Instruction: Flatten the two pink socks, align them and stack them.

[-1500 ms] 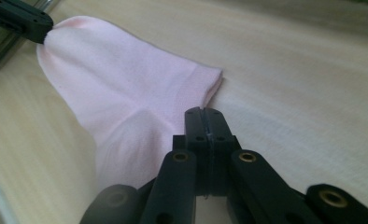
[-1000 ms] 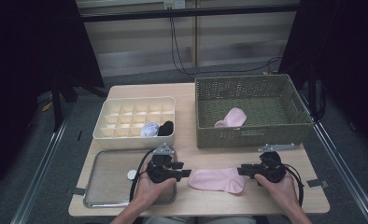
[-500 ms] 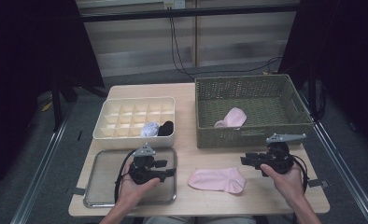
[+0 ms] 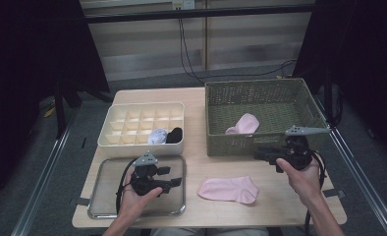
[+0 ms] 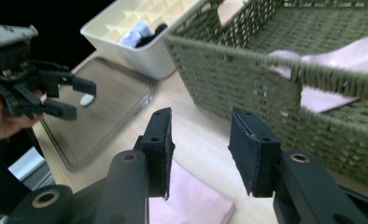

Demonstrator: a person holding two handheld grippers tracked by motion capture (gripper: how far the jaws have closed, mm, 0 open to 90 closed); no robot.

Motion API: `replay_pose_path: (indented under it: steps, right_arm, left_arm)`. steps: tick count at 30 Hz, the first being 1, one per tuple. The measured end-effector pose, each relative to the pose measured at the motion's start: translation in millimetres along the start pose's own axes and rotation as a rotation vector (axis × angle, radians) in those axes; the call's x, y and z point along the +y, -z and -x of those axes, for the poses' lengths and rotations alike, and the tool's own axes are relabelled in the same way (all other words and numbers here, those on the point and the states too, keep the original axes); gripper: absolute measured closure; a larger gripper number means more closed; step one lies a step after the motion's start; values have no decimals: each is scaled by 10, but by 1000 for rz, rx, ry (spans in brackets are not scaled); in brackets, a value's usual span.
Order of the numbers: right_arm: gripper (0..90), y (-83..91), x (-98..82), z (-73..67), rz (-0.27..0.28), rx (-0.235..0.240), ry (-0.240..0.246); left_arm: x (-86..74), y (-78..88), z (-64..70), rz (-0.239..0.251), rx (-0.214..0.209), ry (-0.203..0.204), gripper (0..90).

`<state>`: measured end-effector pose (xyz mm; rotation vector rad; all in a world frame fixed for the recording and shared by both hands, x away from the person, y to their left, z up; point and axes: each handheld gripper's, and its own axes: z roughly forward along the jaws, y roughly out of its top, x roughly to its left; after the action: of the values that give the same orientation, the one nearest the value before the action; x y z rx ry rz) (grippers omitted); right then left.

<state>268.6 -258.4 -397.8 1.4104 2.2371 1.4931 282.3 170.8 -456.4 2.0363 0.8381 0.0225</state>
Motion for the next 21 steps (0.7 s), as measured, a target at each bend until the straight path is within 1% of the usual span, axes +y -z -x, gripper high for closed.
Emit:
replay_pose_path:
  steps: [2, 3, 7, 10, 11, 13, 14, 16, 17, 19, 21]
  right_arm:
    - [568, 10, 44, 10, -9, 0, -2]
    - [555, 5, 76, 23, -23, -1, -5]
    - [539, -11, 165, 53, -22, -14, 5]
    - [537, -14, 258, 57, -14, -12, 8]
    - [529, -19, 295, 60, -20, -7, 9]
    - [525, -33, 375, 70, -27, -16, 19]
    - [525, -40, 416, 85, -31, -11, 15]
    - [525, -57, 489, 125, -31, -27, 28]
    - [522, -67, 520, 148, -32, -21, 28]
    - [507, -93, 575, 186, -38, -28, 24]
    - [483, -129, 620, 233, -43, -25, 21]
  left_arm:
    - [-9, -5, 4, 0, -8, 1, 327]
    - [-11, -7, 6, 0, -9, 1, 327]
    - [-27, -3, -5, 5, -8, 7, 331]
    - [-31, 4, -15, 5, -8, 9, 331]
    - [-28, 5, -15, 9, -6, 11, 331]
    - [-28, 10, -15, 16, -5, 16, 331]
    - [-30, 14, -19, 12, -8, 13, 331]
    - [-37, 17, -20, 13, -9, 17, 330]
    - [-39, 24, -20, 12, -8, 17, 330]
    - [-43, 33, -22, 16, -7, 16, 331]
    - [-46, 38, -20, 16, -11, 19, 347]
